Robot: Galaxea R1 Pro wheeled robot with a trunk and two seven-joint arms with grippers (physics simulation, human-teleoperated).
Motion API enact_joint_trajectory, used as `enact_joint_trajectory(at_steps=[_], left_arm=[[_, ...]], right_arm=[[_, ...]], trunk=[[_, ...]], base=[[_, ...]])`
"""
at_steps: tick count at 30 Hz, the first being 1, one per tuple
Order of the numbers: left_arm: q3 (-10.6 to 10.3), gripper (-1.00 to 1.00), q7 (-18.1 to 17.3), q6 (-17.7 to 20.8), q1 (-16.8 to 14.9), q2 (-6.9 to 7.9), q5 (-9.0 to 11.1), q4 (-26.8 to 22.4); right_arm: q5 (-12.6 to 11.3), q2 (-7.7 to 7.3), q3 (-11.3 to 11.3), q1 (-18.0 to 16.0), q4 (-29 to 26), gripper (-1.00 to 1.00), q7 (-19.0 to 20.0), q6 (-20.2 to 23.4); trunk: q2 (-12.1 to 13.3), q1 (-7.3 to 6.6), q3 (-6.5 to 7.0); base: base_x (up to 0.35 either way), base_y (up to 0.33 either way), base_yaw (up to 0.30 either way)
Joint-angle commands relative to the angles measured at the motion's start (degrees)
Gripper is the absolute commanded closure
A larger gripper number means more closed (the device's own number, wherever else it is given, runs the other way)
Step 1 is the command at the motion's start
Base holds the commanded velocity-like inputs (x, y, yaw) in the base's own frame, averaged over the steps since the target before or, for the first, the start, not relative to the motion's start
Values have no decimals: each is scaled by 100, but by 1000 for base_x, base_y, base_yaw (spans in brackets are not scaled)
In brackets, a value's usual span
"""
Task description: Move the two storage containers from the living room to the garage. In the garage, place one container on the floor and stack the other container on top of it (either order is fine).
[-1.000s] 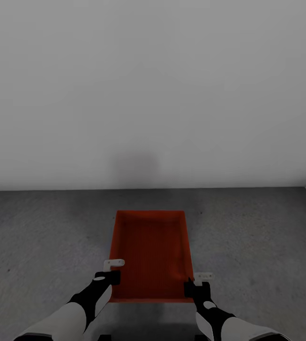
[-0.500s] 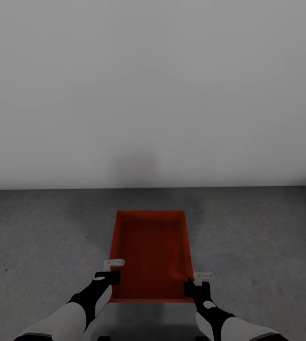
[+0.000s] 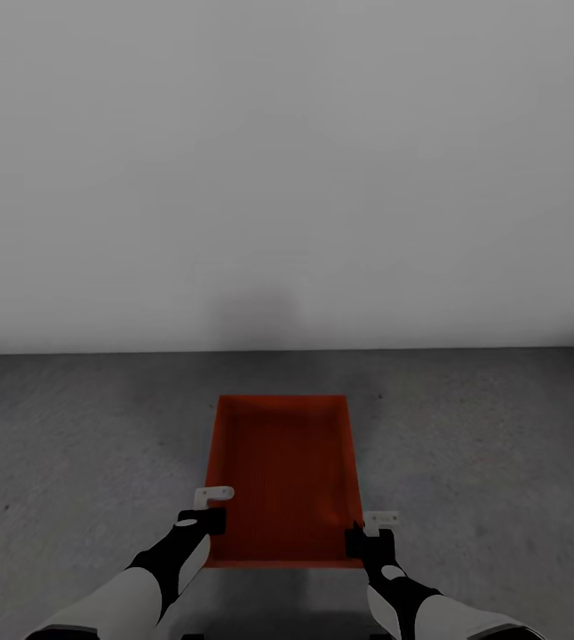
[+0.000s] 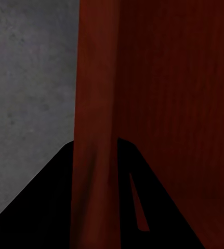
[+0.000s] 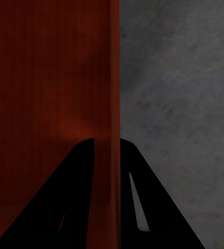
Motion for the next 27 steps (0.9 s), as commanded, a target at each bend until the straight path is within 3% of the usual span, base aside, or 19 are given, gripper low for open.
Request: enact_joint_trajectory(at_steps=[1,27], left_arm=[[370,100,61,45,-5,4,110,-37],[370,100,61,40,-5,9,110,-43]], right_arm=[[-221,-6,-199,1,23,100,-72,-50],[-221,-5,-199,1,24,100,-72,-44]], trunk=[[-43,22,-21],[-1086,593,-488]], base=[[0,0,0],[0,0,0]])
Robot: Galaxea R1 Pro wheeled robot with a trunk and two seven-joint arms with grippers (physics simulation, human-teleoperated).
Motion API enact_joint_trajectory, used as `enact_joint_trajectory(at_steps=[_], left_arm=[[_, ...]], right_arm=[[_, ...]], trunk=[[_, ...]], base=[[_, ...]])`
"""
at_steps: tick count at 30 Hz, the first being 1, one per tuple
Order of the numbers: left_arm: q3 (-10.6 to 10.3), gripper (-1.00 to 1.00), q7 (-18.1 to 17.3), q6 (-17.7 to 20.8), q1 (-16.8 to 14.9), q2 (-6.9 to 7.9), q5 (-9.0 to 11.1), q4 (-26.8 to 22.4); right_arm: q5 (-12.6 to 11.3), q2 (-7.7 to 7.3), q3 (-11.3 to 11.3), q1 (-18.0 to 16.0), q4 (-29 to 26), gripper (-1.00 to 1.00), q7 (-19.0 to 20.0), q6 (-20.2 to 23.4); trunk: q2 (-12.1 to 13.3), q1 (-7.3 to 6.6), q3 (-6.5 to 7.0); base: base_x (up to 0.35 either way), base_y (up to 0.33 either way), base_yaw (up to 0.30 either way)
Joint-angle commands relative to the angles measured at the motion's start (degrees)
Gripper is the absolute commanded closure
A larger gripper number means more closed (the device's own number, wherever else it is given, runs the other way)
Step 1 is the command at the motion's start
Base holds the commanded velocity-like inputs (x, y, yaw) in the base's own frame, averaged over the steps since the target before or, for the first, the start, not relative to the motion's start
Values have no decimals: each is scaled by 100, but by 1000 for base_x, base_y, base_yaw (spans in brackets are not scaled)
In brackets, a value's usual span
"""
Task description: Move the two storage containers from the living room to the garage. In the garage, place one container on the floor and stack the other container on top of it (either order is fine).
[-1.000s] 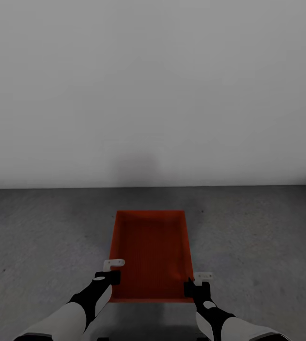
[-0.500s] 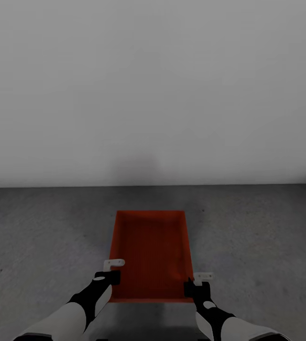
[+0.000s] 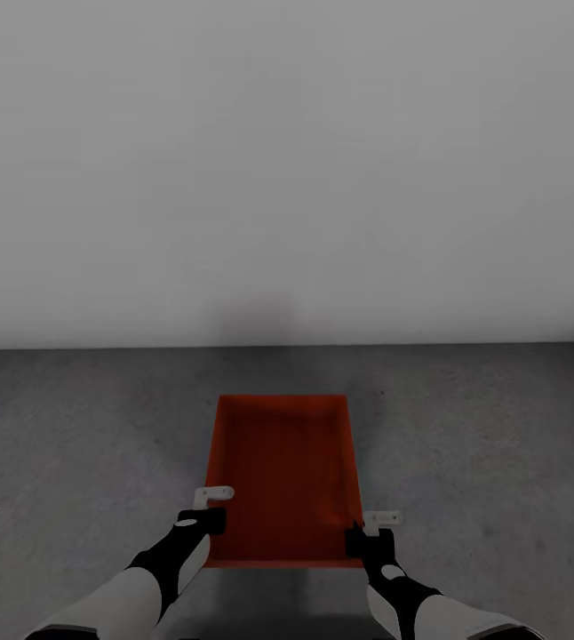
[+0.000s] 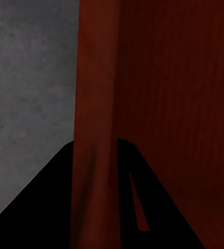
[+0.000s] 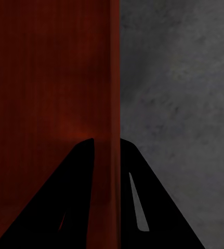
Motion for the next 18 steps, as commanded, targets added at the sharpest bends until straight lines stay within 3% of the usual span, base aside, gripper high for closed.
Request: enact_joint_trajectory(at_steps=[1,18], left_arm=[[389,100,62,45,-5,4,86,-40],[389,100,62,42,-5,5,86,-41]], right_arm=[[-219,-6,-208,1,36,100,-66,-50],[-219,-5,-208,1,37,100,-66,-58]], trunk=[[-43,22,-21],[-725,396,-326]], base=[[0,0,0],[0,0,0]])
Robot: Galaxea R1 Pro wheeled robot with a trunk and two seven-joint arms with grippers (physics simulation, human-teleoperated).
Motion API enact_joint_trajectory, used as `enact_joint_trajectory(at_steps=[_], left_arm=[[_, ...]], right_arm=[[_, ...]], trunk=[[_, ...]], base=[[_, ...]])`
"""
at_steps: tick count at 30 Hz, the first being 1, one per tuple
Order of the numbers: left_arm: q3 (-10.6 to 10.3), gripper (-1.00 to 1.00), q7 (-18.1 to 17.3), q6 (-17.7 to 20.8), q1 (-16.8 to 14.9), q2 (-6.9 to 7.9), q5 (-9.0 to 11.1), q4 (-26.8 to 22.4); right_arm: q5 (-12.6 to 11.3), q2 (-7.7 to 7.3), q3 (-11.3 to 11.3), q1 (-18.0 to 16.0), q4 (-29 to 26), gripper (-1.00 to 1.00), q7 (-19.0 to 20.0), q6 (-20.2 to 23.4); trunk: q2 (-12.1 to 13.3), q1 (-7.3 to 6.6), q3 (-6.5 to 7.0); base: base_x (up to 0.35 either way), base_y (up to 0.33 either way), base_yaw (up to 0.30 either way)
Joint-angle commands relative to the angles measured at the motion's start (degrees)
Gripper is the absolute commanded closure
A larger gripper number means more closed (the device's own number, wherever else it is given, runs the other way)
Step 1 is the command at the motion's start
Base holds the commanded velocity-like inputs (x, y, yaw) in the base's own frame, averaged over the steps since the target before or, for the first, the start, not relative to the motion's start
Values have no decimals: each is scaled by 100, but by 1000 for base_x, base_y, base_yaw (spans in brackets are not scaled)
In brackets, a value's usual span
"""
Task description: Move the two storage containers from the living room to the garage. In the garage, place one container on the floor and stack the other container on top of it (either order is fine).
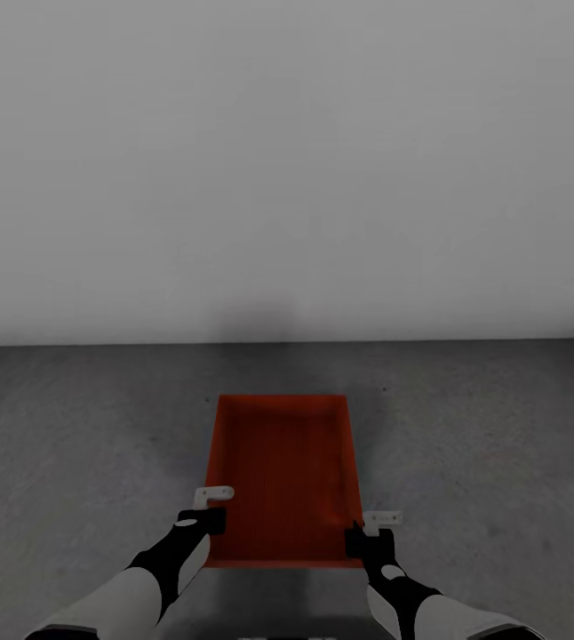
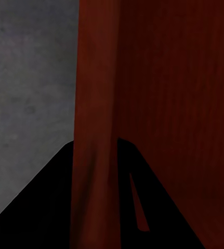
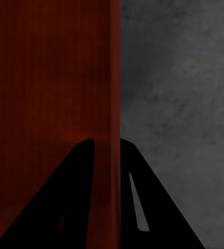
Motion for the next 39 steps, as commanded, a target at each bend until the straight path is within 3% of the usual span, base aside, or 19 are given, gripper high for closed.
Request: enact_joint_trajectory(at_steps=[1,32,39], left_arm=[[397,100,63,44,-5,4,82,-41],[397,100,63,45,-5,12,82,-41],[397,100,63,44,-5,12,82,-41]], right_arm=[[-222,-7,-204,1,32,100,-64,-51],[-219,-6,-204,1,31,100,-64,-54],[-221,-7,-204,1,36,100,-64,-52]], trunk=[[-43,22,-21],[-1286,703,-578],[-1286,703,-578]], base=[[0,0,0],[0,0,0],[0,0,17]])
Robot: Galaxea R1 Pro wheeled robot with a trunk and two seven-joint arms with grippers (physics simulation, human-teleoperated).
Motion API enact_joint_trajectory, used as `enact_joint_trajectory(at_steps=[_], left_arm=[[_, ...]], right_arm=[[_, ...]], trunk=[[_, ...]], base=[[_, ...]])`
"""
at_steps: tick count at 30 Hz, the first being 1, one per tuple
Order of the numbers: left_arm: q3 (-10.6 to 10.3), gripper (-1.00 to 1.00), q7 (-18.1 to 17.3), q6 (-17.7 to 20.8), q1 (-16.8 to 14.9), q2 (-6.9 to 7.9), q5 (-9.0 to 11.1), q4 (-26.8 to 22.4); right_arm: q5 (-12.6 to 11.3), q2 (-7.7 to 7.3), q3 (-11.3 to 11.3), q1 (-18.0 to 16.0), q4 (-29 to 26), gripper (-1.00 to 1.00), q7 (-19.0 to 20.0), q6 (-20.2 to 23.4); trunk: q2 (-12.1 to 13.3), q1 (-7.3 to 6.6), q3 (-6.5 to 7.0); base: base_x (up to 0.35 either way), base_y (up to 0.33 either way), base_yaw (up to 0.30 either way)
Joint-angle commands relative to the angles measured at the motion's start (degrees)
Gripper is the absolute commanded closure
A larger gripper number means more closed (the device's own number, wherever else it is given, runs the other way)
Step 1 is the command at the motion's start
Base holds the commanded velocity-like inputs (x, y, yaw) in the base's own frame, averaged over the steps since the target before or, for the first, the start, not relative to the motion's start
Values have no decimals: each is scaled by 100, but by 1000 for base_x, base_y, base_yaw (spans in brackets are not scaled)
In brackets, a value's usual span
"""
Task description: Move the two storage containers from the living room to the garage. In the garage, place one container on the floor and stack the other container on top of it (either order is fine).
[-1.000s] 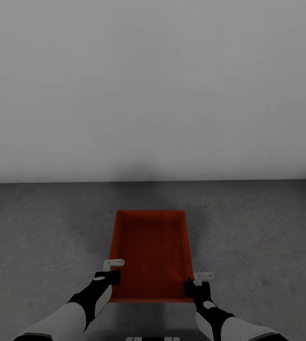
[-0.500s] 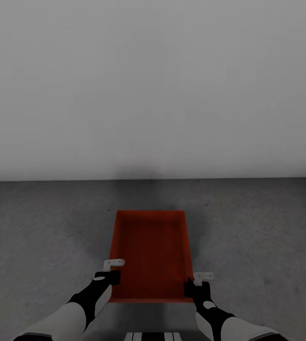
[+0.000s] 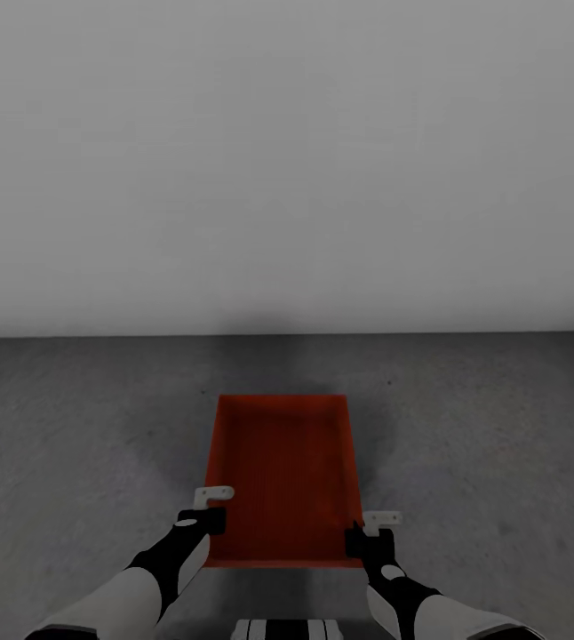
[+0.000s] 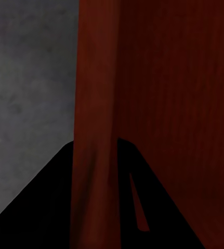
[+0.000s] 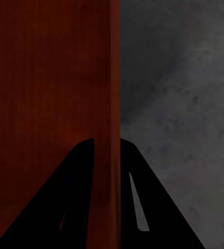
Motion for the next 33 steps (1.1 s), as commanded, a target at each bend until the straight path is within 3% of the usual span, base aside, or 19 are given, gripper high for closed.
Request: enact_joint_trajectory(at_steps=[1,9,33], left_arm=[[436,100,63,41,-6,4,43,-34],[436,100,63,41,-6,4,43,-34],[436,100,63,41,-6,4,43,-34]], right_arm=[[-217,-12,-206,1,37,100,-56,-49],[-217,-19,-206,1,36,100,-56,-48],[-217,-13,-206,1,33,100,-56,-47]], trunk=[[-1,-1,-3],[-1,-1,-3],[-41,21,-20]], base=[[0,0,109],[0,0,124],[0,0,4]])
